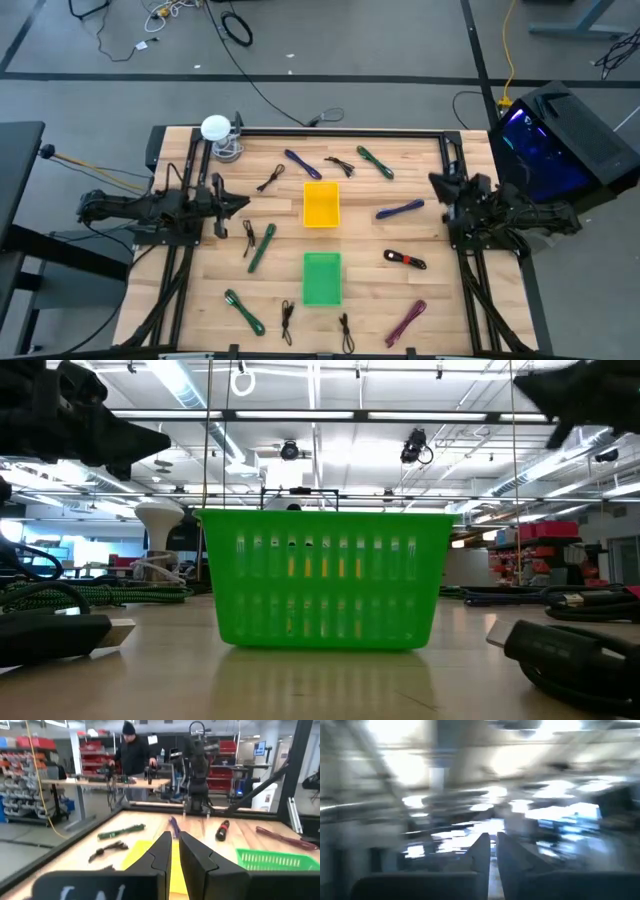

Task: Pick & Place USB Port
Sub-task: Put the black and green charger cable into the yellow bin

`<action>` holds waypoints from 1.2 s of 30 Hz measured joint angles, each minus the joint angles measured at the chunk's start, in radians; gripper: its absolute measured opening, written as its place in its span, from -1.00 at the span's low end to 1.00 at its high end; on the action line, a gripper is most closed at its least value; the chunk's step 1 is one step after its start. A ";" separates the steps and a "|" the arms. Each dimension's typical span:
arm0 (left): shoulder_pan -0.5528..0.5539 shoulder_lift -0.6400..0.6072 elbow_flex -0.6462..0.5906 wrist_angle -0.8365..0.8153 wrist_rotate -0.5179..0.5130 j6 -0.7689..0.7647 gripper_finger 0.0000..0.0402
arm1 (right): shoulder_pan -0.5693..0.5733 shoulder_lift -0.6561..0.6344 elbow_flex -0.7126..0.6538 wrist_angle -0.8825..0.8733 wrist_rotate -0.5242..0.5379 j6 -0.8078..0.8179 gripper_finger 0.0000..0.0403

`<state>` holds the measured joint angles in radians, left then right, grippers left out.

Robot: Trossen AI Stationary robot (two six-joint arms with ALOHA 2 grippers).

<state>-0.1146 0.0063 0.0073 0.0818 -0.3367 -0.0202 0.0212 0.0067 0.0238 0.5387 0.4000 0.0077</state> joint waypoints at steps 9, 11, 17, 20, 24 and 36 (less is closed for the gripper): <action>0.000 0.000 0.000 -0.005 0.000 -0.048 -0.80 | 0.000 0.050 0.000 -0.143 0.104 0.114 -0.82; 0.000 0.000 0.000 -0.006 0.000 -0.048 -0.80 | 0.000 0.077 0.000 -0.147 0.096 0.147 -0.82; 0.000 0.000 0.000 -0.007 0.000 -0.049 -0.80 | -0.001 0.150 0.000 0.083 0.084 0.140 -0.82; 0.000 0.000 0.000 -0.008 -0.002 -0.049 -0.80 | -0.002 0.180 0.015 0.232 0.037 0.023 -0.82; 0.000 0.000 0.000 -0.005 -0.018 -0.048 -0.80 | -0.024 0.283 0.190 0.004 0.097 -0.053 -0.82; 0.000 0.000 0.000 0.000 -0.029 -0.099 -0.80 | -0.278 0.916 0.709 -0.503 0.241 -0.133 -0.82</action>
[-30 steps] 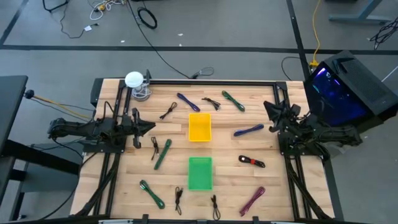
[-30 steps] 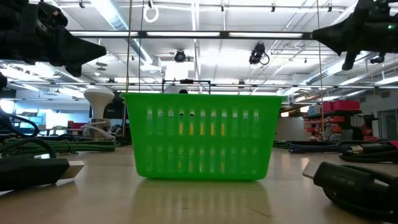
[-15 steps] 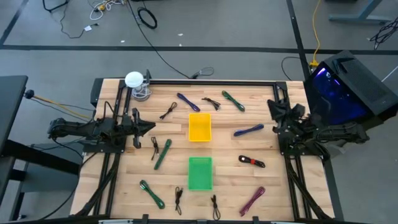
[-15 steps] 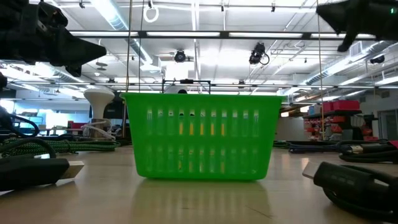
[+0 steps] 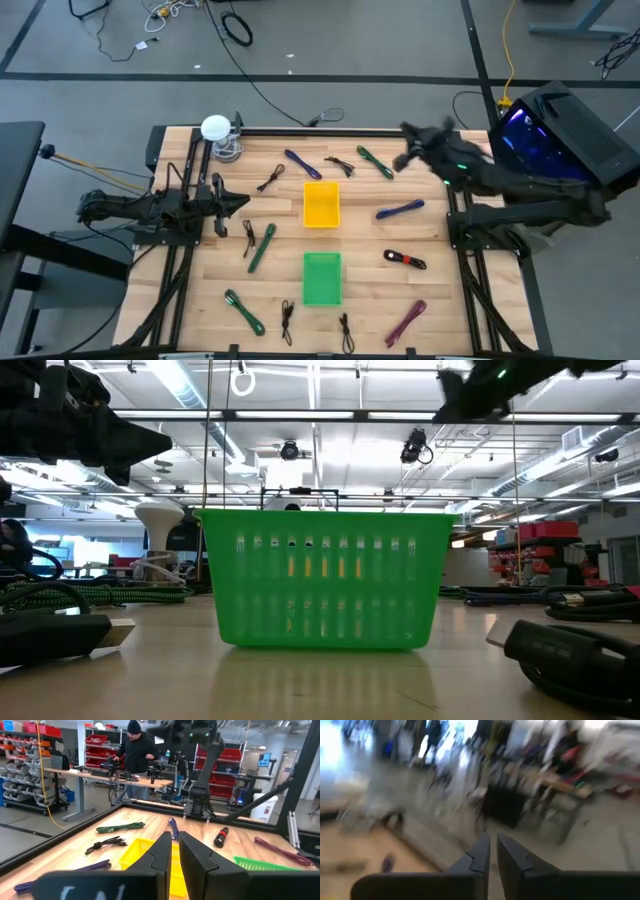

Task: Pick & Place USB Port
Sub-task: Put the black and green charger cable into the yellow bin

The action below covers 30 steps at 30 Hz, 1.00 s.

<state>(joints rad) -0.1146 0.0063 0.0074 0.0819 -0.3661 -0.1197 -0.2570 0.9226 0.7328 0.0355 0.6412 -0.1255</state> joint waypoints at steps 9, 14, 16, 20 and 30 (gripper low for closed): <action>0.000 0.000 0.000 -0.007 0.034 -0.009 -0.80 | -0.060 0.252 0.005 0.088 -0.081 -0.013 -0.82; 0.000 0.000 0.000 -0.010 0.059 -0.028 -0.80 | -0.092 0.328 0.007 0.063 -0.234 0.186 -0.82; 0.000 0.000 0.000 -0.011 0.061 -0.027 -0.80 | -0.121 0.354 0.007 -0.045 -0.237 0.256 -0.82; 0.000 0.000 0.000 -0.011 0.063 -0.027 -0.80 | -0.156 0.411 0.006 -0.234 -0.277 0.312 -0.81; 0.000 0.000 0.000 -0.012 0.064 -0.027 -0.80 | -0.221 0.533 0.006 -0.288 -0.415 0.345 -0.77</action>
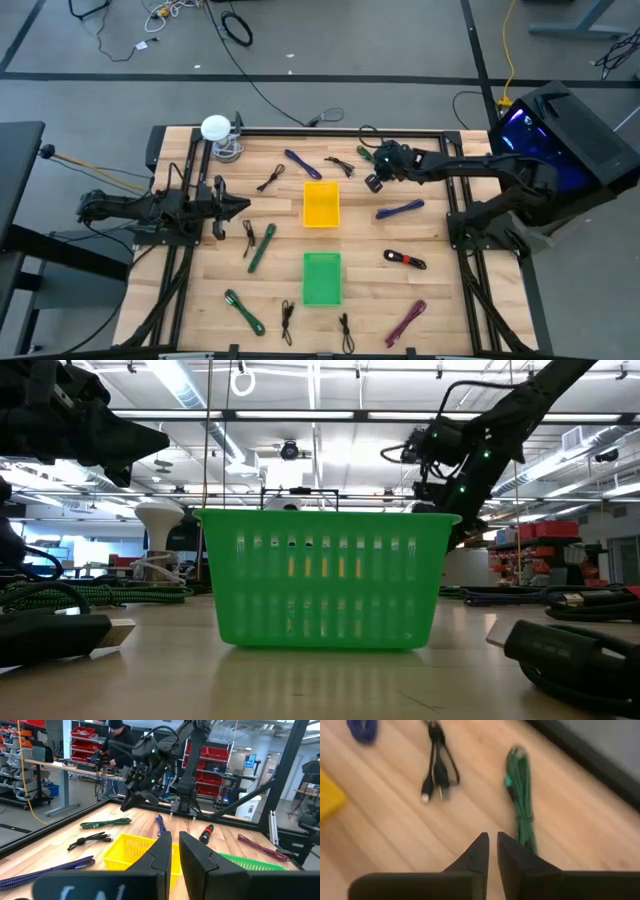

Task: Pick & Place USB Port
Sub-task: Put the black and green charger cable into the yellow bin

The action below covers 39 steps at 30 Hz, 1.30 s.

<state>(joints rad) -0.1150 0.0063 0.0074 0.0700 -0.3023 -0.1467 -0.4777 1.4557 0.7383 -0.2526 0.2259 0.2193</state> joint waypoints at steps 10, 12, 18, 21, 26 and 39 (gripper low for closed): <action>-0.001 0.000 0.000 -0.001 0.000 0.000 -0.80 | -0.003 0.031 0.000 -0.008 0.054 -0.005 -0.03; -0.001 0.000 0.000 -0.001 0.001 0.000 -0.80 | -0.002 0.031 0.000 -0.030 0.068 0.010 0.08; -0.001 0.000 0.000 -0.001 0.001 -0.007 -0.80 | -0.003 0.031 -0.024 -0.067 0.122 0.039 0.17; -0.001 0.000 0.000 -0.001 0.001 -0.007 -0.80 | -0.002 0.031 -0.063 -0.023 0.112 0.061 0.13; -0.001 0.000 0.000 -0.001 0.001 -0.007 -0.80 | -0.005 0.031 -0.115 0.058 0.104 0.061 0.06; -0.001 0.000 0.000 -0.002 0.001 -0.026 -0.80 | -0.007 0.031 -0.193 0.115 0.144 0.054 -0.08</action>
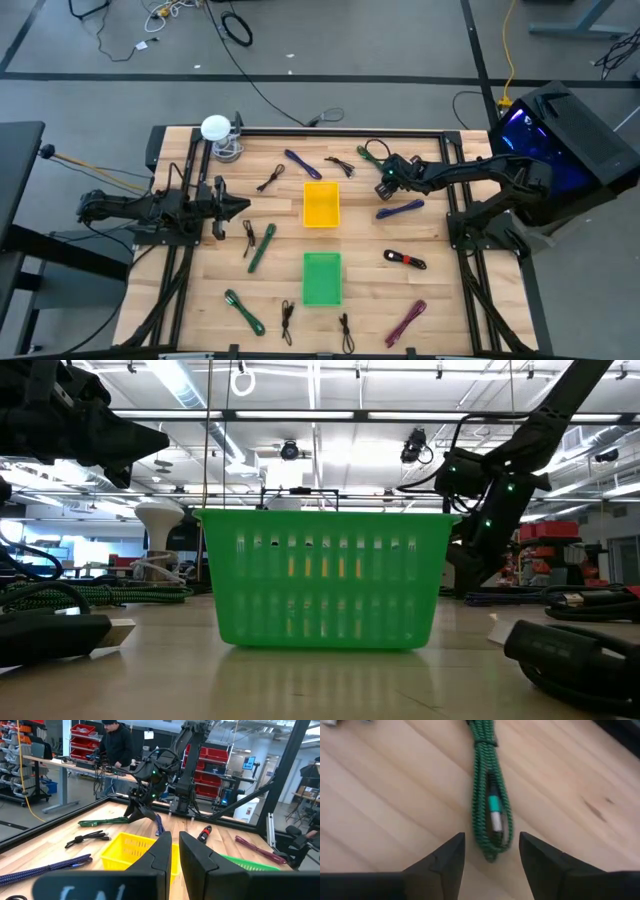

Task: Pick & Place USB Port
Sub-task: Put the black and green charger cable into the yellow bin

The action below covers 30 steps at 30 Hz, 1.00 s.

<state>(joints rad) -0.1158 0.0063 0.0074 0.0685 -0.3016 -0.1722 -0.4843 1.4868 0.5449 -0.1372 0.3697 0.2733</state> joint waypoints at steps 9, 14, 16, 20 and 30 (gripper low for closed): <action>0.000 0.000 0.000 0.000 0.000 0.000 -0.80 | -0.011 -0.001 -0.006 0.016 0.016 -0.018 -0.90; 0.000 0.000 0.000 0.000 0.000 0.001 -0.80 | -0.021 -0.004 0.001 0.026 -0.018 -0.033 -0.97; 0.000 0.000 0.000 0.000 0.000 0.001 -0.80 | -0.020 -0.018 0.021 0.014 -0.058 -0.036 -0.98; 0.000 0.000 0.000 0.000 0.000 0.001 -0.80 | 0.004 -0.062 0.101 -0.008 -0.135 -0.048 -0.99; 0.000 0.000 0.000 0.000 0.000 0.000 -0.80 | 0.259 -0.101 0.319 -0.103 -0.247 0.050 -1.00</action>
<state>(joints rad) -0.1154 0.0067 0.0074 0.0689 -0.3016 -0.1722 -0.2254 1.3853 0.8641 -0.2404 0.1231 0.3232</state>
